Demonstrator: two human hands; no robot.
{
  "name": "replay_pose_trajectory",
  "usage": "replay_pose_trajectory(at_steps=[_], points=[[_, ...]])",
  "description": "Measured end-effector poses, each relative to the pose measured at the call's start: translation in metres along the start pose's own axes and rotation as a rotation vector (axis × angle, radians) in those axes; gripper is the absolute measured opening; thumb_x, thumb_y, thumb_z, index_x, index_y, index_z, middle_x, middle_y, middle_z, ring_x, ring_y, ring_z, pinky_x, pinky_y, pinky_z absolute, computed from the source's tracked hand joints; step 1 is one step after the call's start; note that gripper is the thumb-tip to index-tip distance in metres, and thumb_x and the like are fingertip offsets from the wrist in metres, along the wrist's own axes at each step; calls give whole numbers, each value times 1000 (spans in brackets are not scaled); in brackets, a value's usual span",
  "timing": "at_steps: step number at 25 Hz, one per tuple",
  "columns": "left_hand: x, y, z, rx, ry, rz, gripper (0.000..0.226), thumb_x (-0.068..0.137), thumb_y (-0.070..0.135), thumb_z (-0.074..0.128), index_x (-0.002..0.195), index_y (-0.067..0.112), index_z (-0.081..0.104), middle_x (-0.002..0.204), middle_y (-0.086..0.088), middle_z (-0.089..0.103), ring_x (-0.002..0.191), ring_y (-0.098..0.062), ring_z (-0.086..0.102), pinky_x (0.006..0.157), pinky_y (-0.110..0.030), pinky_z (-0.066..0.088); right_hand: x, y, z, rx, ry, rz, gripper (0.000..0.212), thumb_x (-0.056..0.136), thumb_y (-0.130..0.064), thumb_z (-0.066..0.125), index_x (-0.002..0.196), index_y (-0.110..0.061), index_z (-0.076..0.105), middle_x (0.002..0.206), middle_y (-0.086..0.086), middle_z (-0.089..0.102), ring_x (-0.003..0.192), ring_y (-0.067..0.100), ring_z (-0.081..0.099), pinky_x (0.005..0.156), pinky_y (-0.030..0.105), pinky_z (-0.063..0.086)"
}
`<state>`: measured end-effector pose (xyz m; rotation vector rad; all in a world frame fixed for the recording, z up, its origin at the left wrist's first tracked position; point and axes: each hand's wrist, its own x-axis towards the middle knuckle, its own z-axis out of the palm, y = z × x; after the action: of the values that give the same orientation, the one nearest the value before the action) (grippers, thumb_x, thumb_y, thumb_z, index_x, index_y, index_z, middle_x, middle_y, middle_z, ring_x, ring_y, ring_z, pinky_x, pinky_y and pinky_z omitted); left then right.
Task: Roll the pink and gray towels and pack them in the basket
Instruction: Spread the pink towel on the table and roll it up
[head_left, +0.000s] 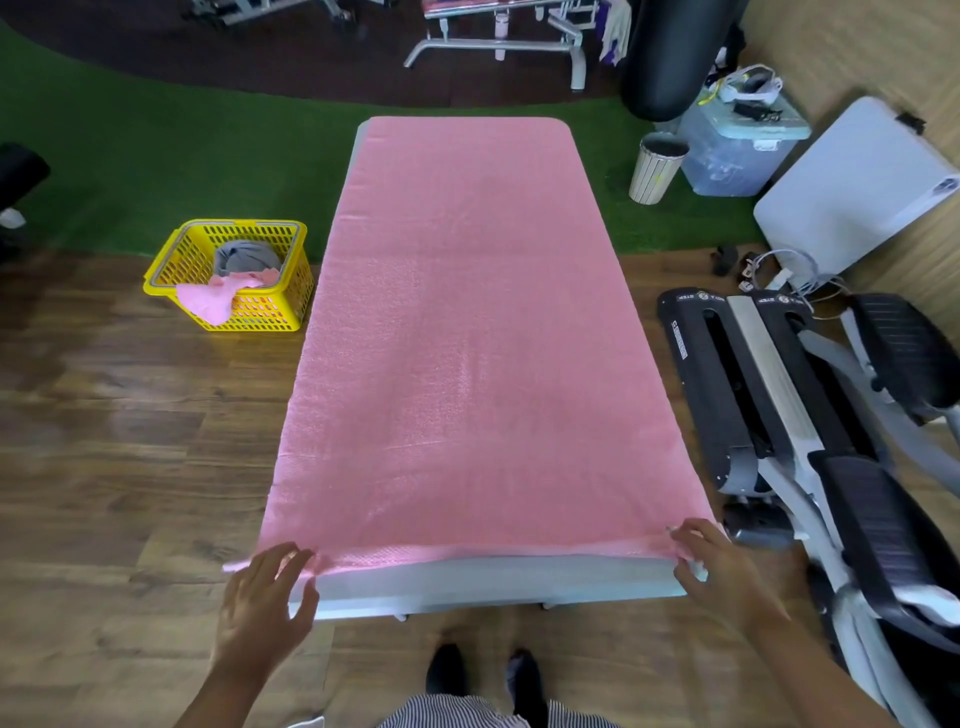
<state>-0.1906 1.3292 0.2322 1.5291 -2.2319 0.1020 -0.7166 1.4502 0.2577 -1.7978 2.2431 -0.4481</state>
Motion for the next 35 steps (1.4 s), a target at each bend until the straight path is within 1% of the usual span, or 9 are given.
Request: replay_pose_trajectory(at_steps=[2, 5, 10, 18, 22, 26, 29, 32, 35], points=[[0, -5, 1, -21, -17, 20, 34, 83, 30, 45, 98, 13, 70, 102, -7, 67, 97, -19, 54, 75, -39, 42, 1, 5, 0, -25, 5, -26, 25, 68, 2, 69, 90, -9, 72, 94, 2, 64, 54, 6, 54, 53, 16, 43], [4, -7, 3, -26, 0, 15, 23, 88, 21, 45, 95, 18, 67, 96, -3, 69, 93, -21, 60, 73, -40, 42, 3, 4, -1, -32, 39, -69, 20, 70, 7, 64, 85, -4, 70, 86, 6, 66, 64, 20, 64, 60, 20, 47], [3, -9, -3, 76, -74, 41, 37, 71, 6, 42, 96, 22, 63, 87, 3, 68, 77, -21, 65, 75, -42, 40, -3, 7, -8, 50, -19, 65, 14, 78, 7, 62, 83, -6, 67, 78, -1, 61, 61, 14, 52, 69, 25, 40], [7, -1, -4, 134, -53, 49, 18, 89, 20, 46, 98, 20, 61, 91, 1, 67, 80, -22, 66, 76, -41, 40, -2, 3, -7, 56, -62, 140, 20, 75, -2, 68, 93, -11, 63, 88, 0, 60, 71, 21, 56, 65, 34, 48], [2, 0, 5, 50, 11, 20, 20, 89, 19, 47, 90, 9, 65, 89, -8, 65, 79, -30, 64, 69, -40, 44, 1, -3, -6, -37, -10, -22, 24, 71, 8, 65, 87, -10, 64, 95, 1, 57, 55, 15, 53, 51, 22, 41], [2, 6, 0, -11, 45, 48, 33, 91, 22, 46, 85, 3, 73, 88, -12, 68, 80, -24, 59, 69, -33, 45, -4, -7, -2, -42, 46, -42, 19, 67, 0, 70, 84, -8, 71, 91, 5, 67, 52, 8, 54, 53, 14, 40], [1, 12, -7, -25, 8, 35, 35, 82, 27, 47, 94, 10, 75, 99, -12, 67, 76, -22, 61, 55, -34, 52, -6, -5, 1, -65, 32, -16, 29, 62, 4, 78, 88, -7, 71, 96, 7, 68, 53, 10, 56, 51, 17, 45], [-3, 5, -2, 21, -9, 87, 30, 88, 18, 46, 99, 11, 73, 99, -9, 67, 87, -25, 63, 78, -38, 47, -3, -8, 1, -56, 47, -21, 34, 61, 13, 76, 89, -3, 69, 94, 10, 68, 60, 23, 65, 52, 29, 53], [0, 0, -2, 113, -47, 42, 40, 72, 1, 45, 100, 18, 68, 95, -1, 69, 84, -22, 67, 78, -42, 42, -2, -10, 1, -28, 20, 17, 27, 69, 13, 70, 91, -2, 67, 87, 9, 67, 65, 24, 64, 60, 32, 54]])
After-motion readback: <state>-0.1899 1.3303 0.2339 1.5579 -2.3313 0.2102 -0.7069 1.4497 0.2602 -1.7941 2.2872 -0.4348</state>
